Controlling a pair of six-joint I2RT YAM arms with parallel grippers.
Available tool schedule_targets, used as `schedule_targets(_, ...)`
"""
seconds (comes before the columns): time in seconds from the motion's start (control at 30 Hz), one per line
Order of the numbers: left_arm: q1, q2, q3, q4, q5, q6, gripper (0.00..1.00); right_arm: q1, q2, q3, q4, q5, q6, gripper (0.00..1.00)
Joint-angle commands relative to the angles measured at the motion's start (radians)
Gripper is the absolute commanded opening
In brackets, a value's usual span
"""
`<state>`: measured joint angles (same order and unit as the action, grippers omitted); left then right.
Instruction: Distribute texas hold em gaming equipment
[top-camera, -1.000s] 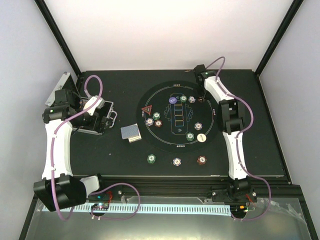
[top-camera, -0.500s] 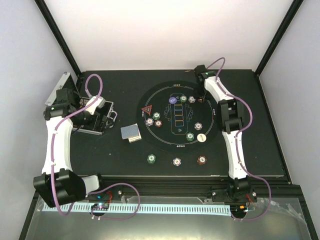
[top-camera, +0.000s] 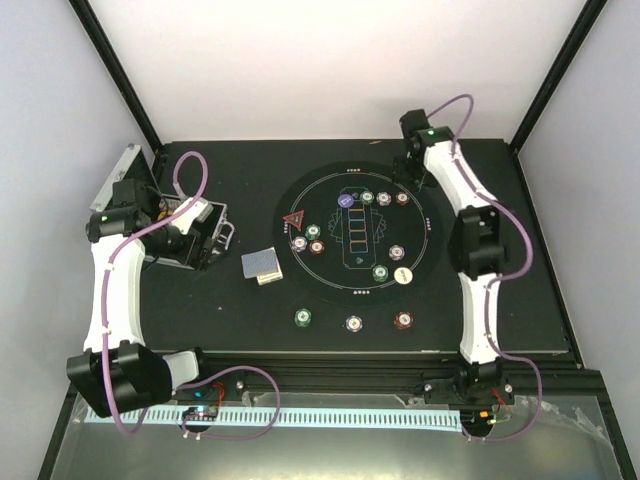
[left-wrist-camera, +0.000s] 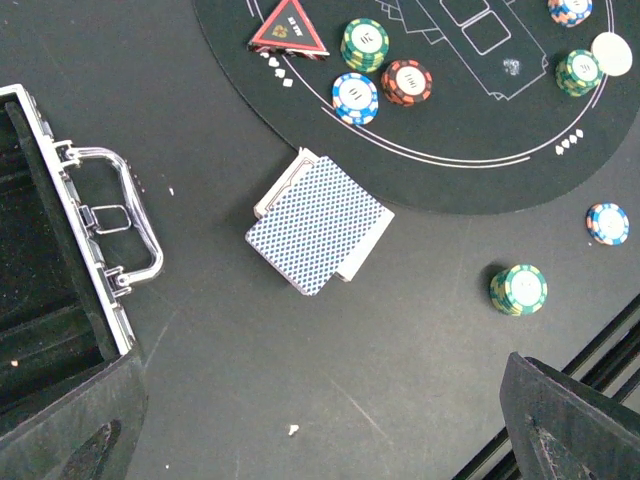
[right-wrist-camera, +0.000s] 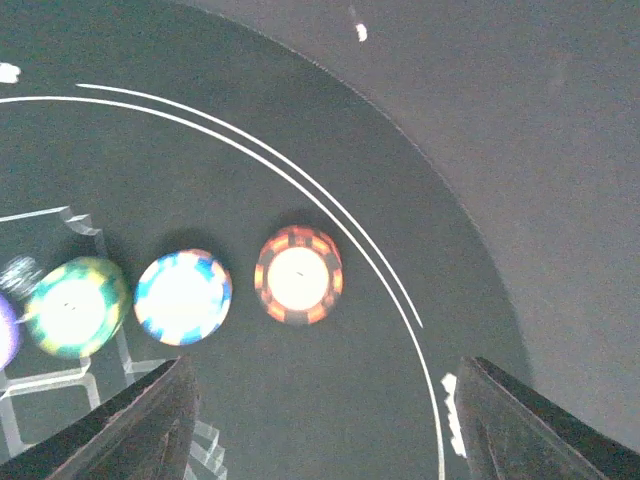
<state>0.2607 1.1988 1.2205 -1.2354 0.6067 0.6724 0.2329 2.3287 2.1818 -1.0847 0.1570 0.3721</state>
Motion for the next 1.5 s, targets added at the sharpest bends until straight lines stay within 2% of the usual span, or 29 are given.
schedule_targets(0.0,0.009,-0.018,0.020,-0.062,-0.031,0.075,0.99,0.030,-0.250,-0.179,-0.013,0.008,0.011,0.73)
schedule_targets(0.17,0.008,-0.070,-0.022,-0.060,-0.032,0.098,0.99,0.127,-0.549,-0.589,0.101,0.013,0.077,0.74)
schedule_targets(0.33,0.008,-0.106,-0.052,-0.048,-0.036,0.113,0.99,0.301,-0.820,-1.019,0.186,0.014,0.182,0.76)
schedule_targets(0.47,0.008,-0.117,-0.055,-0.055,-0.038,0.118,0.99,0.425,-0.992,-1.265,0.235,0.008,0.296,0.79)
schedule_targets(0.57,0.009,-0.123,-0.051,-0.058,-0.039,0.122,0.99,0.476,-1.057,-1.385,0.260,-0.011,0.360,0.81)
schedule_targets(0.9,0.008,-0.110,-0.028,-0.055,-0.032,0.107,0.99,0.550,-1.072,-1.520,0.331,-0.050,0.412,0.84)
schedule_targets(1.03,0.008,-0.113,-0.021,-0.052,-0.036,0.106,0.99,0.581,-1.032,-1.545,0.352,-0.042,0.413,0.81)
schedule_targets(1.17,0.008,-0.107,-0.017,-0.041,-0.040,0.098,0.99,0.593,-0.998,-1.564,0.386,-0.047,0.421,0.73)
schedule_targets(1.47,0.008,-0.116,-0.004,-0.054,-0.038,0.086,0.99,0.593,-0.955,-1.588,0.405,-0.022,0.422,0.64)
